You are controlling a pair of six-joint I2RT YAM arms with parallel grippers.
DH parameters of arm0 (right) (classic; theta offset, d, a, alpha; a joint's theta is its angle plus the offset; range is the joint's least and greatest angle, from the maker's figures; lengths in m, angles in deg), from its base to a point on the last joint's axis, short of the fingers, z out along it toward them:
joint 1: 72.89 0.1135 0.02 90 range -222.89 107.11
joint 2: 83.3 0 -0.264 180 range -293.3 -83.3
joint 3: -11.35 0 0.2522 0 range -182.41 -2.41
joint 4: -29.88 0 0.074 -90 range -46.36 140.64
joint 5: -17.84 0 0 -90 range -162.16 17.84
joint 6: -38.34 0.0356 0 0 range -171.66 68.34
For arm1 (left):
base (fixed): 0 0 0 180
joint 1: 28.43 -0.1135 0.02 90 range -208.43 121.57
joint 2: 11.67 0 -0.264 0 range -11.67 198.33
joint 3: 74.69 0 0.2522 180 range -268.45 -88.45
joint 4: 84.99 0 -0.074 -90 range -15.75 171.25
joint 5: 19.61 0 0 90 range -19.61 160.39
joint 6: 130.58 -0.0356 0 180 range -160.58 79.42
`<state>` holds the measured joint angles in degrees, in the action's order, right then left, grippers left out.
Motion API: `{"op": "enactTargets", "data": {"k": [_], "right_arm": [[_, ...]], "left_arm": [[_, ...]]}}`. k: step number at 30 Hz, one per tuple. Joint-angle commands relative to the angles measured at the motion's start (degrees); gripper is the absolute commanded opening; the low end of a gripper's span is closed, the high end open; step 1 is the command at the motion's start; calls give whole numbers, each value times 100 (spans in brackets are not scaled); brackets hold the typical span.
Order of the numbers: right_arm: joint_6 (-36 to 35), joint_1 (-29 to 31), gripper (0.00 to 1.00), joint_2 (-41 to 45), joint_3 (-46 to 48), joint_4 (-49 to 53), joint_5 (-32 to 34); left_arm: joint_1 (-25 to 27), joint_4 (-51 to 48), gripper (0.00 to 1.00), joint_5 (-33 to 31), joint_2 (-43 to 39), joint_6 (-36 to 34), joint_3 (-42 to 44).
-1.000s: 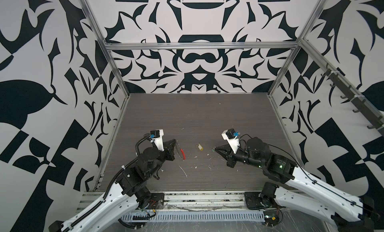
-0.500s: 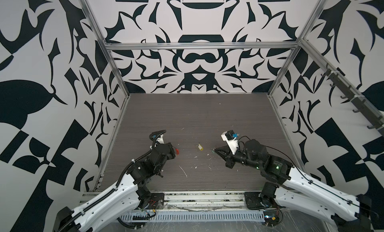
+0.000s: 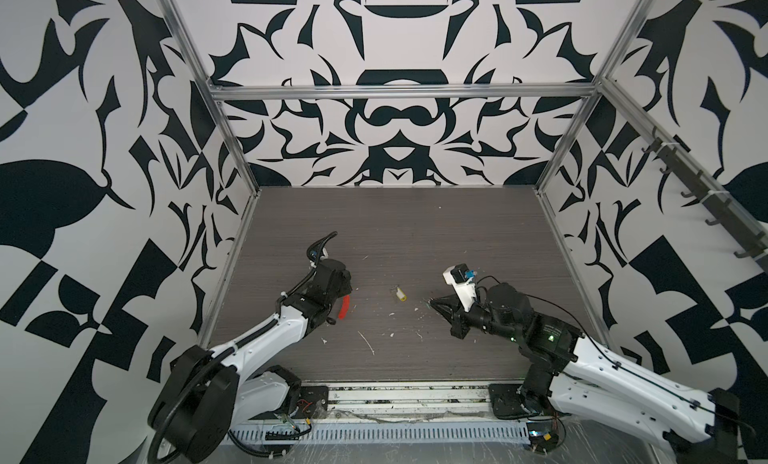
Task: Remove the keys from the keyring
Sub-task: 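Lower the red-tabbed ring onto the table and open the left gripper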
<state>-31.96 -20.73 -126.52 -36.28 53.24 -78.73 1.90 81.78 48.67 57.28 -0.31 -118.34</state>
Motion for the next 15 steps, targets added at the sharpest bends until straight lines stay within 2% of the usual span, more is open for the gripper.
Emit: {"op": "enactTargets", "data": {"k": [1, 6, 15], "right_arm": [[205, -4, 0, -60, 91, -439, 121], [441, -267, 0, -399, 390, -706, 9], [796, -1233, 0, -1584, 833, -1621, -632]], "left_arm": [[-88, 469, 12, 269, 329, -55, -182], [-110, 518, 22, 238, 456, -76, -245], [-114, -150, 65, 291, -1404, -266, -354]]}}
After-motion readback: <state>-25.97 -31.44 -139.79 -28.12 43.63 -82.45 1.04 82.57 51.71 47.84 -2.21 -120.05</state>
